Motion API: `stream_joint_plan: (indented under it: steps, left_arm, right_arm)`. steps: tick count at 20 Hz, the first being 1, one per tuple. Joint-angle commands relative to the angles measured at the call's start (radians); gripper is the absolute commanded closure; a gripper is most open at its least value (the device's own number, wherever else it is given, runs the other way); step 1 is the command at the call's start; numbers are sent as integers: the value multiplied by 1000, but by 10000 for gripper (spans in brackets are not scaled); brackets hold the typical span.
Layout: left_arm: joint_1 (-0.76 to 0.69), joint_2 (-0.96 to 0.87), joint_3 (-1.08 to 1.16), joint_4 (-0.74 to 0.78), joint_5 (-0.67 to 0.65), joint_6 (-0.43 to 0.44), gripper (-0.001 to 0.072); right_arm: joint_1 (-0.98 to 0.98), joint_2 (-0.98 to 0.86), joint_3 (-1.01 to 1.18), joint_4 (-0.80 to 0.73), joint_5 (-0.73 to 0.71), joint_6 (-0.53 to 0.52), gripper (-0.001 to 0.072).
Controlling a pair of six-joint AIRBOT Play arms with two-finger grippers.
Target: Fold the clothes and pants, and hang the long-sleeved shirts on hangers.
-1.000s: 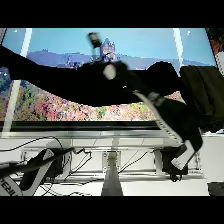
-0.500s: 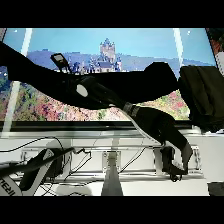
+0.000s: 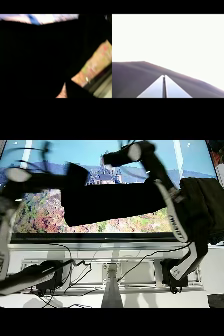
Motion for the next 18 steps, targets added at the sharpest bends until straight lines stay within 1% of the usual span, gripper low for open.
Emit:
stream_joint_plan:
  steps: [1,3,5,6,7,9,11,13,15,16,18]
  left_arm:
    - [-210,-138,0,0,85,-60,92]
    - [-156,-128,0,4,65,-86,85]
    - [-34,-89,0,19,8,-92,102]
    - [44,-62,0,55,-25,-103,173]
    - [121,-36,-1,103,-51,-113,209]
    - [284,23,-43,193,-100,-135,209]
    - [422,89,-179,200,-91,-134,214]
    - [527,125,-338,195,-49,-134,312]
    - [551,103,-428,195,-36,-120,295]
    - [546,78,-454,186,-6,-99,239]
    - [523,10,-471,123,72,-66,39]
  right_arm:
    - [-163,47,1,-12,169,-25,691]
    - [-220,47,1,-12,239,-101,691]
    - [-255,47,0,-12,280,-150,691]
    - [-265,47,0,-11,291,-161,691]
    - [-270,47,0,-12,299,-172,691]
    - [-268,47,0,-11,303,-172,690]
    - [-255,46,0,-8,303,-172,691]
    - [-242,43,-2,-7,299,-172,690]
    - [-227,41,-2,-5,287,-172,690]
    - [-222,41,-2,-4,279,-171,691]
    - [-211,41,-2,-1,277,-171,691]
